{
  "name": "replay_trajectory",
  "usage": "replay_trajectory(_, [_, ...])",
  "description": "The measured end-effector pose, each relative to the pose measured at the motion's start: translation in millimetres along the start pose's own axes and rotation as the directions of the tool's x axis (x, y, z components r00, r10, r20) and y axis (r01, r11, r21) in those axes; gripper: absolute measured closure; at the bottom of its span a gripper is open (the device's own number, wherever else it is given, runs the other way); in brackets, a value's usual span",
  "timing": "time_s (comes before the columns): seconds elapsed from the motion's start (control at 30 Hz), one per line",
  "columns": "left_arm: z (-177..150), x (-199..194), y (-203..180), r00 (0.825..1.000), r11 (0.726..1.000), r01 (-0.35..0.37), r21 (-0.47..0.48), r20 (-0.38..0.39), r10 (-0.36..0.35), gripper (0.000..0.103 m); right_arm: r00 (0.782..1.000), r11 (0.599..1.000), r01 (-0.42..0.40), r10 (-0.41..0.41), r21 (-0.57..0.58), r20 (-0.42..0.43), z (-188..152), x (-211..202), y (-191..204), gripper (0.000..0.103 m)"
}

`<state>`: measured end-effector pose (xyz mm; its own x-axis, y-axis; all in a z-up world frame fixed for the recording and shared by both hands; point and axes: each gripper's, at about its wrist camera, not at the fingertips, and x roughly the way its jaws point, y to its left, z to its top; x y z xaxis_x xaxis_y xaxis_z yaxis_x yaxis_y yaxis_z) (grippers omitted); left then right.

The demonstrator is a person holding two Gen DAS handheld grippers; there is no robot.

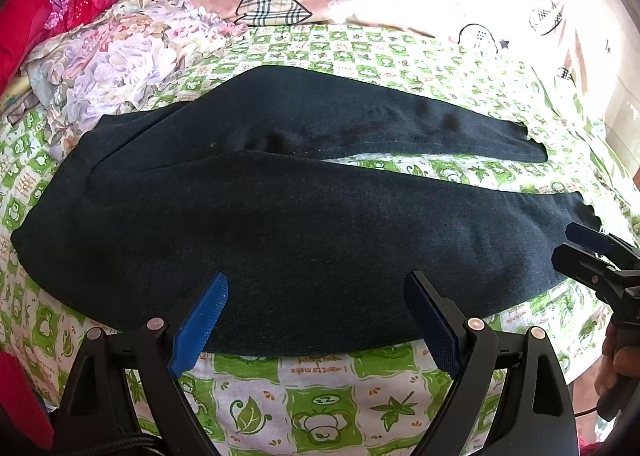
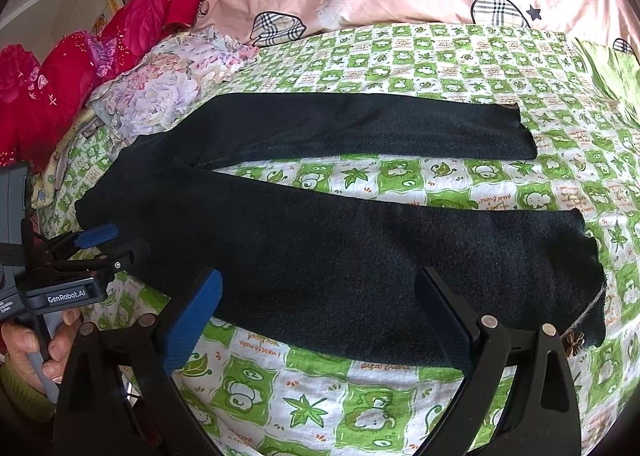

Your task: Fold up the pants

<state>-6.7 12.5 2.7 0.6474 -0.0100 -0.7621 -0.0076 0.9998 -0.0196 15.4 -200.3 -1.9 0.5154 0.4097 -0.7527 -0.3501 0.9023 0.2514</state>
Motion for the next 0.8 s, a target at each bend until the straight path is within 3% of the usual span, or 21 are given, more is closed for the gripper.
replay_trajectory(0.4, [5.8, 7.6, -4.1, 0.999, 0.999, 0.022, 0.033, -0.027, -0.021, 0.012, 1.000, 1.000, -0.025, 0.025, 0.017, 0.000, 5.6, -3.4, -1.0, 0.006])
replay_trajectory(0.8, [45.3, 28.3, -2.9, 0.998, 0.992, 0.047, 0.121, -0.056, -0.040, 0.012, 1.000, 0.996, -0.002, 0.000, 0.089, 0.014, 39.2, -1.6, -47.6, 0.006])
